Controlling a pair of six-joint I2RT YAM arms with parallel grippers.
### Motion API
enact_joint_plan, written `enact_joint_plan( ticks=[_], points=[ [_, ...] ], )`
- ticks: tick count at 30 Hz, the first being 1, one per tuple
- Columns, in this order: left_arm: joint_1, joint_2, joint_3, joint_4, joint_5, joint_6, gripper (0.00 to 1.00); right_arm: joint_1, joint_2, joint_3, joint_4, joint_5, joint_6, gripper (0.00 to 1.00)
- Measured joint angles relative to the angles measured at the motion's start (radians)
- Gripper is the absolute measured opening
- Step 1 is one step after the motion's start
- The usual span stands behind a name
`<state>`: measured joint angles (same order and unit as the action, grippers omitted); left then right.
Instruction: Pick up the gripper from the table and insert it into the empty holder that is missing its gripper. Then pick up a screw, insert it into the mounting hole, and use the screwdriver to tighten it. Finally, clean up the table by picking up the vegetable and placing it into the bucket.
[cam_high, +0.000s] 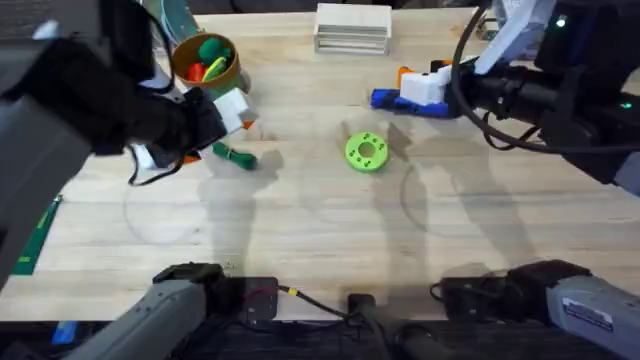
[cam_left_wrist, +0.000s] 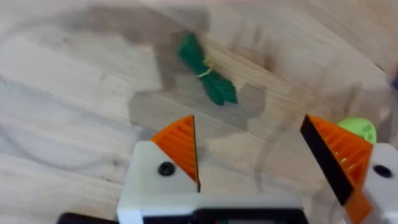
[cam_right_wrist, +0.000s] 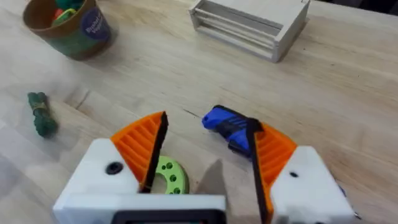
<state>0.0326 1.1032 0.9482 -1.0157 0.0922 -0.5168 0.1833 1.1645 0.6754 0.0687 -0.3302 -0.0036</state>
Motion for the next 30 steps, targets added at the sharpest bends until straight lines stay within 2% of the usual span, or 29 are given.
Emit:
enact_joint_plan(
  ticks=[5, 9, 15, 22, 30],
  points=[
    [0.008, 0.166, 0.000, 0.049, -0.008, -0.129, 0.993, 0.000, 0.000, 0.000, -0.001, 0.000, 0.000, 0.801],
    [0.008, 0.282, 0.000, 0.095, -0.010, -0.175, 0.993, 0.000, 0.000, 0.000, -0.001, 0.000, 0.000, 0.803],
    [0.008, 0.419, 0.000, 0.098, -0.038, -0.264, 0.993, 0.000, 0.000, 0.000, -0.001, 0.000, 0.000, 0.803],
    [0.008, 0.498, 0.000, 0.120, -0.070, -0.316, 0.992, 0.000, 0.000, 0.000, -0.001, 0.000, 0.000, 0.803],
    [0.008, 0.502, 0.003, 0.150, -0.109, -0.359, 0.993, 0.000, 0.000, 0.000, -0.003, 0.000, 0.000, 0.803]
  ],
)
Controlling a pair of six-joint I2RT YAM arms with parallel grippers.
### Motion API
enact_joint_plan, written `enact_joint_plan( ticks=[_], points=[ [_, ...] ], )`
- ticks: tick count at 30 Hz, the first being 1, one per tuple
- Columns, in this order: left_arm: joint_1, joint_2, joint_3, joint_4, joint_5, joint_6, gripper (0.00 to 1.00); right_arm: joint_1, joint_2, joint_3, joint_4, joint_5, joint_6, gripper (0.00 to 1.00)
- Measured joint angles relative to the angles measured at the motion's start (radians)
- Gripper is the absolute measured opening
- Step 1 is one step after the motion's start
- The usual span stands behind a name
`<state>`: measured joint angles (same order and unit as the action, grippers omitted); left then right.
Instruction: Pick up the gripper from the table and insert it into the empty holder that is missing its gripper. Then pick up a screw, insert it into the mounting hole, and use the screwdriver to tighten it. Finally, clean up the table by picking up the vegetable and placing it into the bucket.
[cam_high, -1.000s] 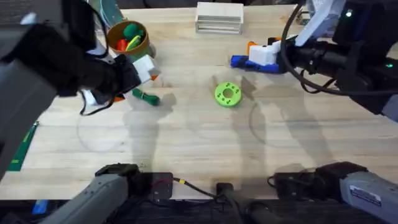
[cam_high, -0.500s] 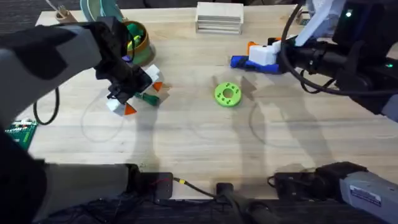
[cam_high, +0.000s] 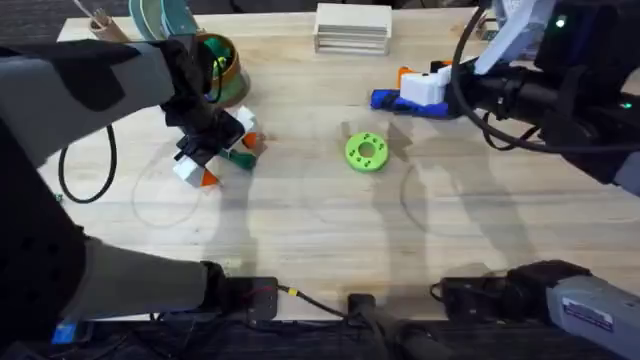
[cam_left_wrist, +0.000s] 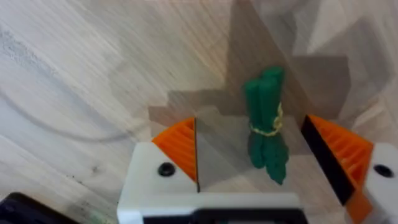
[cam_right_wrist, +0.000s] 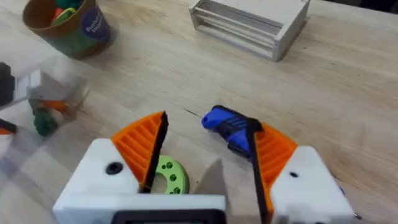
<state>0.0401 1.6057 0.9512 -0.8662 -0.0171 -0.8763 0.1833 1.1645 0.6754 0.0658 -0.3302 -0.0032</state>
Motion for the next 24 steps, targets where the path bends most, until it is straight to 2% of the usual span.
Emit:
enact_joint_plan(
  ticks=[6, 12, 15, 16, 19, 20, 22, 23, 24],
  points=[
    [0.000, 0.000, 0.000, 0.019, -0.014, -0.015, 0.994, 0.000, 0.000, 0.000, 0.000, 0.000, 0.000, 0.802],
    [0.000, 0.000, 0.000, 0.018, -0.022, -0.020, 0.926, 0.000, 0.000, 0.000, 0.000, 0.000, 0.000, 0.803],
    [0.000, 0.000, 0.000, 0.019, -0.026, -0.022, 0.760, 0.000, 0.000, 0.000, 0.000, 0.000, 0.000, 0.804],
    [0.000, 0.000, 0.000, 0.020, -0.027, -0.021, 0.666, 0.000, 0.000, 0.000, 0.000, 0.000, 0.000, 0.804],
    [0.000, 0.000, 0.000, 0.022, -0.028, -0.022, 0.479, 0.000, 0.000, 0.000, 0.000, 0.000, 0.000, 0.804],
    [0.000, 0.001, 0.000, 0.025, -0.026, -0.023, 0.402, 0.000, 0.000, 0.000, 0.000, 0.000, 0.000, 0.804],
    [0.000, 0.001, 0.002, 0.027, -0.026, -0.024, 0.120, 0.000, 0.000, 0.000, 0.000, 0.000, 0.000, 0.804],
    [0.000, 0.000, 0.006, 0.026, -0.025, -0.022, 0.037, 0.000, 0.000, 0.000, 0.000, 0.000, 0.000, 0.804],
    [0.000, 0.001, 0.006, 0.028, -0.025, -0.022, 0.018, 0.000, 0.000, 0.000, 0.000, 0.000, 0.000, 0.803]
  ],
)
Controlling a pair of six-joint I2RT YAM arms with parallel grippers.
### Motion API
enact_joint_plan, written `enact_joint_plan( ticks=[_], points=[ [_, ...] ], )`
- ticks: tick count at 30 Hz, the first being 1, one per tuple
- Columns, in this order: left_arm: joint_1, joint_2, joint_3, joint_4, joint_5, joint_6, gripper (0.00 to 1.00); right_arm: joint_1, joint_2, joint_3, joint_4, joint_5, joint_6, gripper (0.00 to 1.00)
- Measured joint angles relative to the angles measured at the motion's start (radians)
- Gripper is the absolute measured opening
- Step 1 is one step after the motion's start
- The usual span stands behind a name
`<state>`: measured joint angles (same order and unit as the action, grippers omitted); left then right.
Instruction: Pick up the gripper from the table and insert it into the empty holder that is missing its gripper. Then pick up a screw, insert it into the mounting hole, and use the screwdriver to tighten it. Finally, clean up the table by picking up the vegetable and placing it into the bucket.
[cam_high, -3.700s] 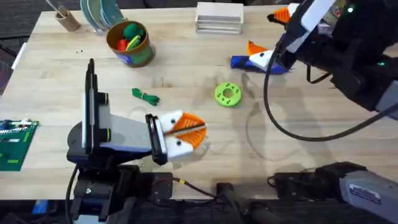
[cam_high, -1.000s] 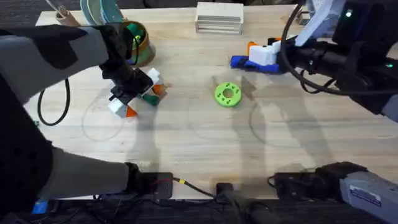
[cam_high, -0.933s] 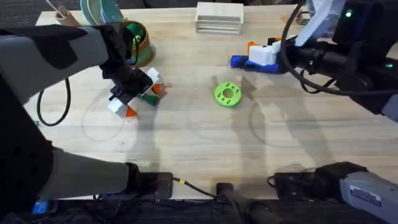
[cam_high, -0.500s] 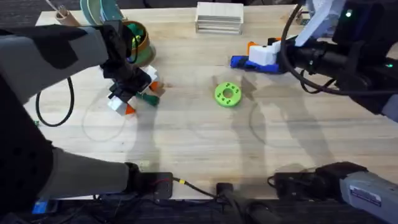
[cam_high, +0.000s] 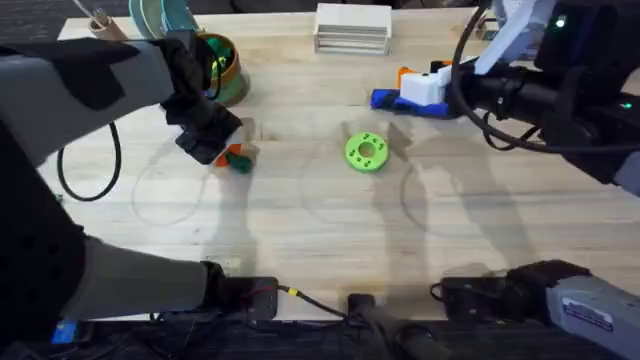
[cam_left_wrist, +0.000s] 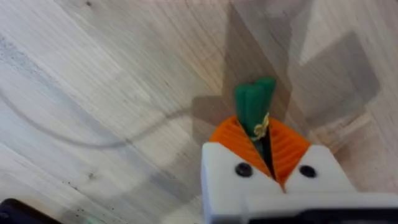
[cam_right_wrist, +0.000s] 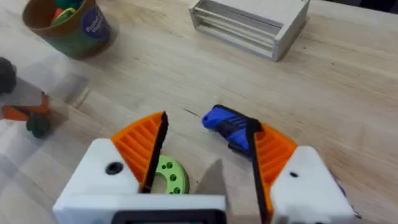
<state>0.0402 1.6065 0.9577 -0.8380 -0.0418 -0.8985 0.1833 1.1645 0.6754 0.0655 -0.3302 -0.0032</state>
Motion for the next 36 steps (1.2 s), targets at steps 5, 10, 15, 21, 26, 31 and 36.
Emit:
enact_joint_plan(
  ticks=[5, 10, 15, 21, 26, 31, 36],
  points=[
    [0.000, 0.003, 0.001, -0.002, 0.004, 0.000, 0.019, 0.000, 0.000, 0.000, 0.000, 0.000, 0.000, 0.803],
    [0.001, 0.009, 0.028, -0.102, 0.038, 0.000, 0.018, 0.000, 0.000, 0.000, 0.000, 0.000, 0.000, 0.804],
    [0.001, 0.022, 0.153, -0.287, 0.056, 0.000, 0.017, 0.000, 0.000, 0.000, 0.000, 0.000, 0.000, 0.804],
    [0.001, 0.022, 0.388, -0.447, 0.060, 0.016, 0.016, 0.000, 0.000, 0.000, 0.000, 0.000, 0.000, 0.804],
    [0.001, 0.022, 0.547, -0.377, 0.044, 0.036, 0.015, 0.000, 0.000, 0.000, 0.000, 0.000, 0.000, 0.804],
    [0.001, 0.022, 0.577, -0.171, -0.017, 0.068, 0.015, 0.000, 0.000, 0.000, 0.000, 0.000, 0.000, 0.803],
    [0.001, 0.024, 0.577, -0.031, -0.106, 0.076, 0.014, 0.000, 0.000, 0.000, 0.000, 0.000, 0.000, 0.803]
  ],
)
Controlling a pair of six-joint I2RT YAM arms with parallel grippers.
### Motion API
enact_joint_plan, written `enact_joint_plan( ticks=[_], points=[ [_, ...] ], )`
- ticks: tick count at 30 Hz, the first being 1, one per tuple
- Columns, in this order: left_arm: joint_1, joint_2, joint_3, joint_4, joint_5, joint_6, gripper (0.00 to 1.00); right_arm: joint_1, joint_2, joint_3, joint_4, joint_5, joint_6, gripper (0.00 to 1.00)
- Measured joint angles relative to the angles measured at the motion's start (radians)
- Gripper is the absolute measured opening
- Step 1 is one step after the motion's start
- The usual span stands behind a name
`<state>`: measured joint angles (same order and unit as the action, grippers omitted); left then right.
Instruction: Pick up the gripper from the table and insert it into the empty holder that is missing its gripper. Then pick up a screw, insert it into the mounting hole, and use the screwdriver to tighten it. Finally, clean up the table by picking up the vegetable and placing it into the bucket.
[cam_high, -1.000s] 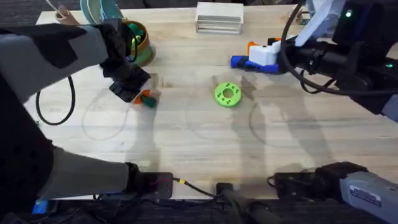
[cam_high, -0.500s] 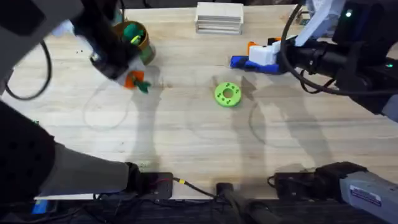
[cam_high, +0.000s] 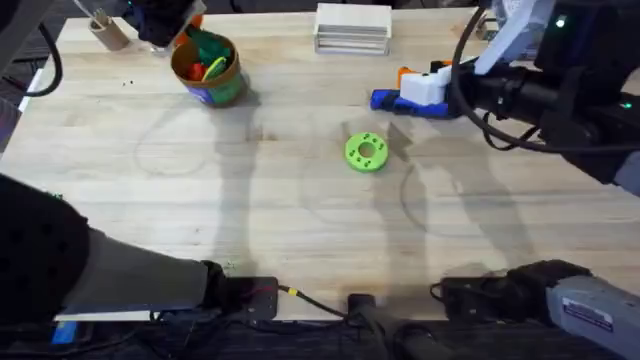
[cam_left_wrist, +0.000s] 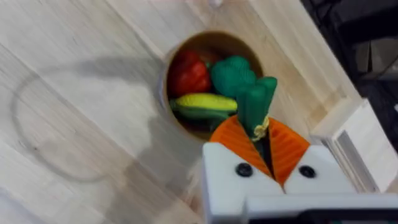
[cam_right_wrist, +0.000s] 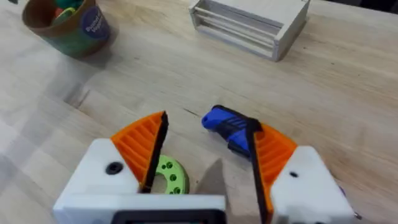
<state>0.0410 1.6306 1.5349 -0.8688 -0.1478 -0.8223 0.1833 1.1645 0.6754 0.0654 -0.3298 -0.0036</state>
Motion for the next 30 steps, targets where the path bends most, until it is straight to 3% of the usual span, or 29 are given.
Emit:
enact_joint_plan(
  ticks=[9, 16, 22, 24, 28, 29, 30],
  points=[
    [0.001, 0.046, 0.000, 0.035, -0.132, 0.003, 0.014, 0.000, 0.000, 0.000, 0.000, 0.000, 0.000, 0.804],
    [0.005, 0.147, 0.000, 0.045, -0.142, 0.006, 0.013, 0.000, 0.000, 0.000, 0.000, 0.000, 0.000, 0.804],
    [0.019, 0.160, 0.000, 0.044, -0.145, 0.033, 0.030, 0.000, 0.000, 0.000, 0.000, 0.000, 0.000, 0.803],
    [0.023, 0.160, 0.000, 0.044, -0.147, 0.053, 0.247, 0.000, 0.000, 0.000, 0.000, 0.000, 0.000, 0.804],
    [0.026, 0.160, 0.000, 0.043, -0.153, 0.075, 0.872, 0.000, 0.000, 0.000, 0.000, 0.000, 0.000, 0.804],
    [0.026, 0.160, 0.000, 0.044, -0.153, 0.076, 0.961, 0.000, 0.000, 0.000, 0.000, 0.000, 0.000, 0.804],
    [0.026, 0.160, 0.000, 0.044, -0.153, 0.079, 0.983, 0.000, 0.000, 0.000, 0.000, 0.000, 0.000, 0.804]
  ],
)
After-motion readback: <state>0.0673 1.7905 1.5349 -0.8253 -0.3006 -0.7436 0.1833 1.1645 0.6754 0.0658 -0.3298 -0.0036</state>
